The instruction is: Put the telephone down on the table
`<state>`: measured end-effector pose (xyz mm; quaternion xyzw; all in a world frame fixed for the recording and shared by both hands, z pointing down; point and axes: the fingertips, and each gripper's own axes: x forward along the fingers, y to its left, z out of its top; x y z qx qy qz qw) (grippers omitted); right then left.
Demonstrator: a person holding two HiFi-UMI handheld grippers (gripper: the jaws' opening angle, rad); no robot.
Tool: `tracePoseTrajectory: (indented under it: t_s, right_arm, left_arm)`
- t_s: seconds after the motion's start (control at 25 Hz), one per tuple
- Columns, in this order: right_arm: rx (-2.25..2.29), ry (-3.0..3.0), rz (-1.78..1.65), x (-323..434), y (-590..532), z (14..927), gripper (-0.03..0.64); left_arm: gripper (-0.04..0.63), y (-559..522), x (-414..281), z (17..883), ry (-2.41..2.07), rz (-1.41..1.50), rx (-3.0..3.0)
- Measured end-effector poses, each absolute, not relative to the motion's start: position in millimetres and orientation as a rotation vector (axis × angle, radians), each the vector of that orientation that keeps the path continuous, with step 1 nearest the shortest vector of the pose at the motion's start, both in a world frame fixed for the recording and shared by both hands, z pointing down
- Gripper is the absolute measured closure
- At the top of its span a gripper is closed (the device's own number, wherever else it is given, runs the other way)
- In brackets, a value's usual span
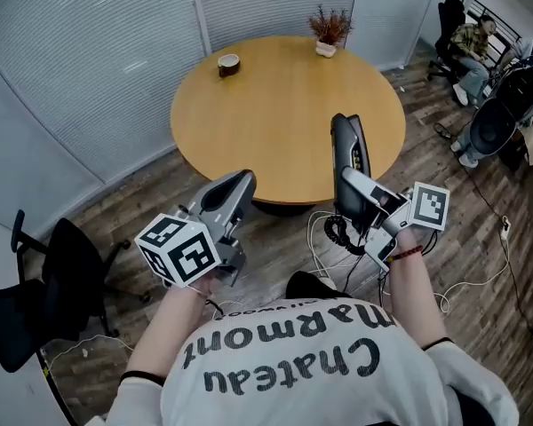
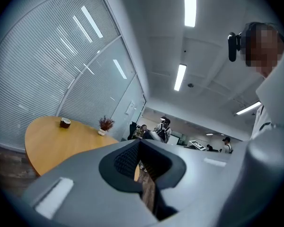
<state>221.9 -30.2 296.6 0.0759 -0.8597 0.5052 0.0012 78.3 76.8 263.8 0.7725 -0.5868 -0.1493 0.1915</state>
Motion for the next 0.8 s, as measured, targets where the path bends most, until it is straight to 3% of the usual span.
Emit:
tracePoseTrajectory:
  t_s: [0.16,0.8]
  right_arm:
    - [0.27,-2.699,1.518,212.9,-33.1,295.2,0.302]
    - [0.318,-2.683,1.444,53.2,-161.7,331.6,0.302]
  left_arm:
    - [0.592,75.7,61.3,258.3,-1.667,-0.393,2.169]
    - [0.592,-37.4,-111.2,287.1,-1.688,-0.484,2.11]
